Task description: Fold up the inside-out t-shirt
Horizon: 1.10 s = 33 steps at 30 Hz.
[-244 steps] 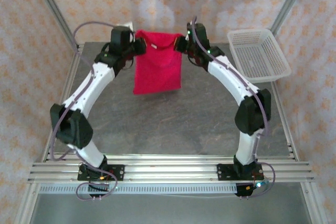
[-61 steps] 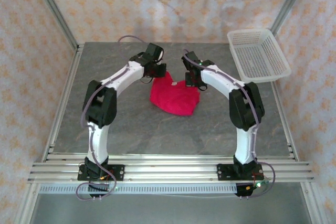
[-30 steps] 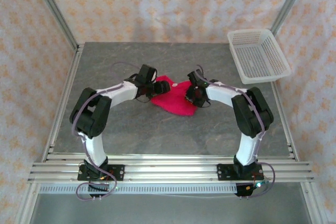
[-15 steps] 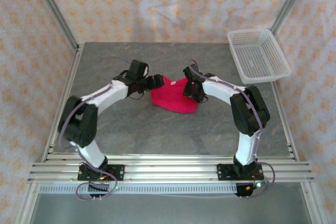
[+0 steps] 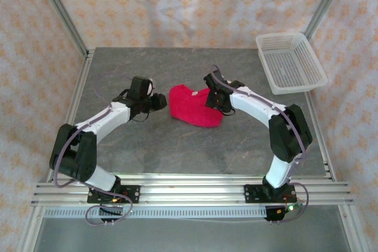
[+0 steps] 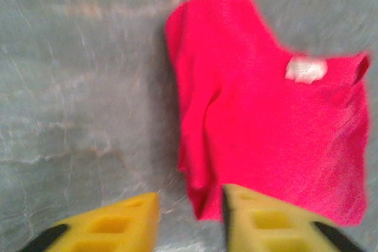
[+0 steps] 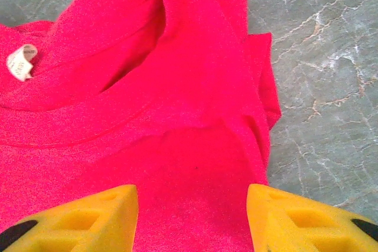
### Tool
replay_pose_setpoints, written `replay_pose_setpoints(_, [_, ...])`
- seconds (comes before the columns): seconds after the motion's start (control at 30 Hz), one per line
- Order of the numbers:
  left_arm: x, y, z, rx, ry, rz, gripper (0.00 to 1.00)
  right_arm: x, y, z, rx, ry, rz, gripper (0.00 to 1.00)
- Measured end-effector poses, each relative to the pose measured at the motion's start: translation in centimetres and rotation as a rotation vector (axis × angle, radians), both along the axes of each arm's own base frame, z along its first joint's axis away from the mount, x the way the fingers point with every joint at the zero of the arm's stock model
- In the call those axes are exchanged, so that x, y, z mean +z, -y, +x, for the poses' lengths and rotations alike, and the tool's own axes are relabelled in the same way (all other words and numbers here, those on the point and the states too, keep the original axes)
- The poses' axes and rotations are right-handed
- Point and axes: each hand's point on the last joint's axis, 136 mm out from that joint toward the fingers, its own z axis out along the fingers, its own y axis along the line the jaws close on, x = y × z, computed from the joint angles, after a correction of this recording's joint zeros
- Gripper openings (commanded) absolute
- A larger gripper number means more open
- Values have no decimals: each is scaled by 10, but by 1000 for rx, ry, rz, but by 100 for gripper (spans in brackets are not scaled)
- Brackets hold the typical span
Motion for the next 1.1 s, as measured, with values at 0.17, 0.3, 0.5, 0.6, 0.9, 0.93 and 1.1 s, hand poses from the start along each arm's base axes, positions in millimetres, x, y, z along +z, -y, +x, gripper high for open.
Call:
replay_pose_setpoints(0.17, [-27, 12, -4, -46, -66, -42, 0, 1, 2, 13, -21, -4, 38, 51])
replay_pose_setpoints(0.3, [-45, 22, -2, -77, -103, -81, 0, -2, 10, 47, -70, -5, 56, 50])
replay_pose_setpoints(0.5, [-68, 29, -2, -79, -155, -120, 29, -27, 20, 75, -99, -53, 36, 49])
replay_pose_setpoints(0.6, [-67, 33, 1, -69, -149, -137, 39, -36, 21, 83, -95, -79, 23, 48])
replay_pose_setpoints(0.9, [-61, 55, 15, -60, -117, -187, 40, -45, 21, 84, -75, -110, 9, 43])
replay_pose_setpoints(0.93, [-60, 56, 17, -53, -114, -194, 41, -48, 21, 84, -70, -114, 7, 41])
replay_pose_setpoints(1.1, [-58, 71, 30, -48, -90, -226, 42, -62, 19, 81, -62, -148, 11, 32])
